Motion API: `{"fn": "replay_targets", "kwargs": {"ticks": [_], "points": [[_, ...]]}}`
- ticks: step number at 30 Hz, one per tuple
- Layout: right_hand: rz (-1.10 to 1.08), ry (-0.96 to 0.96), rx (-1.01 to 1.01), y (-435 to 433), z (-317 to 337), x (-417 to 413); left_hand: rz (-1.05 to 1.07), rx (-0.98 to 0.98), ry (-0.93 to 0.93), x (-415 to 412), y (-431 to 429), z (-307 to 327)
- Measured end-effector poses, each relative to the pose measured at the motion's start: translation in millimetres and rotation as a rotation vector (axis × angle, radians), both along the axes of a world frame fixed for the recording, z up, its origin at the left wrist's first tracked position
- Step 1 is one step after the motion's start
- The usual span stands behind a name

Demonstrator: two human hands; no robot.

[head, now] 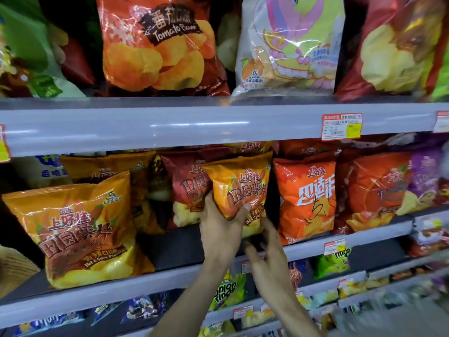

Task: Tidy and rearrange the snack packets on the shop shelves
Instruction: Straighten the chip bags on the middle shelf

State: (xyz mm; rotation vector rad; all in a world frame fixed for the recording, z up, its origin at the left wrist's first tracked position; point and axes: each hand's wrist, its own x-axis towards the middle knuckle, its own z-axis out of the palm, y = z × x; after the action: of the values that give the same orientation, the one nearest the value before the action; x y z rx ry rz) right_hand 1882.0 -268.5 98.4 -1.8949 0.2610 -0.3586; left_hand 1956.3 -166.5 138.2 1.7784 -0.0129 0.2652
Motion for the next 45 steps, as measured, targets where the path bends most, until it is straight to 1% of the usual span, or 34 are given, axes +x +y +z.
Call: {"fn": "replay_targets", "kwargs": {"ticks": [3, 6, 9, 12, 16, 22, 26, 30, 35, 39, 45], "points": [[-0.007, 0.025, -0.045, -10, 3, 9, -0.112, 0.017, 0.001, 7, -7, 5], [0.033, 0.068, -0.085, -15, 8, 17, -0.223, 0.129, 0.034, 15, -7, 2], [0.055, 0.091, -0.071, -17, 7, 18, -0.257, 0.202, 0.033, 9, 6, -3], [0.069, 0.123, -0.08, -20, -1, 16, -0.263, 0.135, 0.038, -8, 24, -2], [0.056, 0.16, -0.058, -21, -4, 15, -0.378, 0.051, 0.061, -20, 25, -4], [0.048, 0.147, 0.013, -25, 4, 33, -0.42, -0.024, 0.067, 5, 6, 4], [0.017, 0.118, -0.005, -28, 16, 51, -0.488, -0.07, 0.131, 23, -6, 15], [0.021, 0.143, -0.021, -21, 23, 59, -0.483, -0.09, 0.162, 31, -10, 18], [0.061, 0.161, -0.061, -15, 16, 50, -0.452, 0.008, 0.116, 17, -6, 7], [0.082, 0.194, -0.118, -11, 19, 51, -0.464, 0.015, 0.176, 20, -8, -2], [0.11, 0.259, -0.161, -17, 26, 60, -0.475, 0.03, 0.206, 35, -7, -2]]}}
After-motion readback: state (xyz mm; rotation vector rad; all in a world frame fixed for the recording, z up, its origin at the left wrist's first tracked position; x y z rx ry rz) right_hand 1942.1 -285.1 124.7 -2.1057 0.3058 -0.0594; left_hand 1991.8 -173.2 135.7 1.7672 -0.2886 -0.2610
